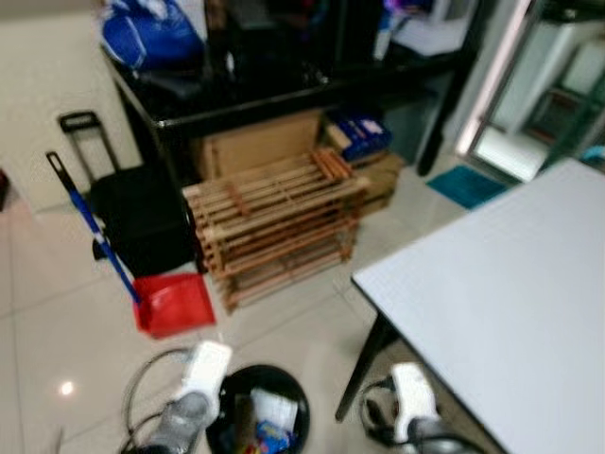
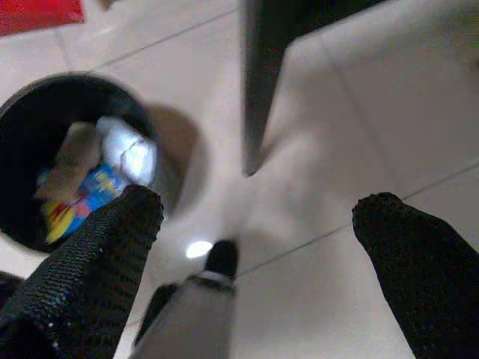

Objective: Picking trash to rubbish bin

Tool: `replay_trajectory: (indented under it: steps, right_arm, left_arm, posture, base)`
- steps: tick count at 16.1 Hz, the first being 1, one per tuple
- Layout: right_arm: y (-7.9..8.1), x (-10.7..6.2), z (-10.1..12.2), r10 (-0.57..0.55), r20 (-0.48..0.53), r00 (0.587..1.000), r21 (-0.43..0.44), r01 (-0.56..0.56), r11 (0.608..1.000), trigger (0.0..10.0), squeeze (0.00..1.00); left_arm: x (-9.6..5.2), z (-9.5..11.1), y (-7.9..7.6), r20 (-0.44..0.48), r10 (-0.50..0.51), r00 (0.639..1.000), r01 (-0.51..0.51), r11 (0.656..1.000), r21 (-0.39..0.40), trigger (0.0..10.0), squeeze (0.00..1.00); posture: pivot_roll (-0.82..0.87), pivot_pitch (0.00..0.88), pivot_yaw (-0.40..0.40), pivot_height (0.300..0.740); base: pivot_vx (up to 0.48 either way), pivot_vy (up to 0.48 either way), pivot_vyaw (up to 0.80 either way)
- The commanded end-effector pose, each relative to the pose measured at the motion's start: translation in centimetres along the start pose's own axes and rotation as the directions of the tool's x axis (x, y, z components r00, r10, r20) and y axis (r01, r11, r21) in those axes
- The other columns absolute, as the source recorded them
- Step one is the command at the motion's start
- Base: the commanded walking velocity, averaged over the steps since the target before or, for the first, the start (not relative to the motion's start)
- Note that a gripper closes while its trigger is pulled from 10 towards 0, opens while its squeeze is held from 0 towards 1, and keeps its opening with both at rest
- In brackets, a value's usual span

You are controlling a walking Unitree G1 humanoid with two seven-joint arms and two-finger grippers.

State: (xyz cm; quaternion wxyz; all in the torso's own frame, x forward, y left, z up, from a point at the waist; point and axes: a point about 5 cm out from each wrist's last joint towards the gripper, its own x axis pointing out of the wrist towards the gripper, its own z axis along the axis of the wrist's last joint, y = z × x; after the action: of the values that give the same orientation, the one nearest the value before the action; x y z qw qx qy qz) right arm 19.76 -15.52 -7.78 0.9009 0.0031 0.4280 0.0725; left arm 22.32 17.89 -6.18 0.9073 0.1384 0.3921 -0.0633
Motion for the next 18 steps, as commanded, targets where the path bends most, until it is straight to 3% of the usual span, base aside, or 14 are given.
replay_trajectory:
  steps: [1,8,12,13,14,16,18]
  right_arm:
    - [0.9,0.1,0.0,0.025,-0.002,1.000,0.015,-0.025,1.000,10.0,0.00]
    - [0.8,0.1,-0.1,0.030,-0.001,1.000,0.021,-0.030,0.999,10.0,0.00]
    - [1.2,0.0,-0.2,0.102,0.002,0.995,0.039,-0.102,0.994,10.0,0.00]
    - [1.4,0.0,-0.3,0.132,-0.004,0.991,0.007,-0.132,0.991,10.0,0.00]
    - [1.7,-0.1,-0.6,0.167,-0.011,0.986,0.035,-0.167,0.985,10.0,0.00]
    - [2.6,-0.3,-1.0,0.298,0.020,0.954,0.235,-0.294,0.926,10.0,0.00]
    - [2.9,-0.6,-1.8,0.366,0.018,0.930,0.250,-0.359,0.899,10.0,0.00]
  left_arm:
    - [-0.1,-0.2,1.1,-0.009,0.028,1.000,-0.028,0.999,0.020,10.0,0.00]
    - [0.1,0.7,1.0,0.014,0.019,1.000,-0.019,0.999,0.033,10.0,0.00]
    - [0.4,1.9,0.4,0.039,-0.025,0.999,0.022,0.995,0.095,10.0,0.00]
    - [0.4,2.2,0.3,0.044,-0.036,0.998,0.031,0.993,0.117,10.0,0.00]
    - [0.5,2.4,0.2,0.052,-0.044,0.998,0.037,0.990,0.136,10.0,0.00]
    - [0.5,3.3,-0.3,0.096,-0.081,0.992,0.061,0.979,0.195,10.0,0.00]
    - [0.5,4.0,-1.0,0.132,-0.109,0.985,0.075,0.969,0.237,10.0,0.00]
  posture:
    - [0.01,0.021,-0.028,0.740]
    - [0.00,0.026,-0.036,0.740]
    - [-0.01,0.040,-0.036,0.740]
    - [-0.02,0.046,-0.035,0.740]
    - [-0.03,0.057,-0.035,0.740]
    - [-0.06,0.091,-0.035,0.740]
    - [-0.08,0.110,-0.040,0.740]
  base:
    - [0.000,0.000,0.00]
    - [0.000,0.000,0.00]
    - [0.000,0.000,0.00]
    - [0.000,0.000,0.00]
    - [0.000,0.000,0.00]
    - [0.000,0.000,0.00]
    - [0.000,0.000,0.00]
